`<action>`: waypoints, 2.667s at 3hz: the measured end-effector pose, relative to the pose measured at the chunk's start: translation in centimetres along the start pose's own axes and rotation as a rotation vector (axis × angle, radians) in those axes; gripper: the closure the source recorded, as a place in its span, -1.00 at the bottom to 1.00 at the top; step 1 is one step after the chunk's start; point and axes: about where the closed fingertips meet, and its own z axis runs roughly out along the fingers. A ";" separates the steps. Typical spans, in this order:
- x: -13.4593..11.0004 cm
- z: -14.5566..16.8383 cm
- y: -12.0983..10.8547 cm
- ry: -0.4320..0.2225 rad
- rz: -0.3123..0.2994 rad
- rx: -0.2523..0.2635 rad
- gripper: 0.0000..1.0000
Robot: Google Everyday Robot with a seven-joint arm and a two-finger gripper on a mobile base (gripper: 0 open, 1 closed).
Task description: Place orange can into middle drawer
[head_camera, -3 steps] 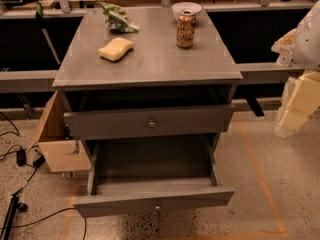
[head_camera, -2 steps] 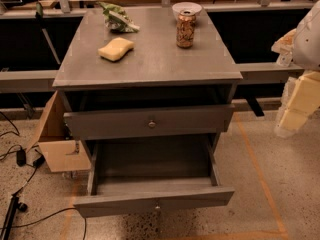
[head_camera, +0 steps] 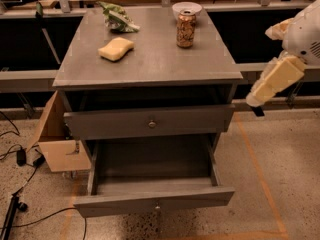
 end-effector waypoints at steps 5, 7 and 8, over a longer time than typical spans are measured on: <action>-8.0 6.3 -22.2 -0.651 0.352 0.327 -1.00; -7.7 16.4 -27.9 -0.634 0.506 0.407 -1.00; -8.6 21.5 -29.4 -0.641 0.547 0.390 -1.00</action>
Offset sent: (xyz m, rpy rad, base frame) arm 0.2403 -0.0425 0.0859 0.8380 -0.5185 -0.2752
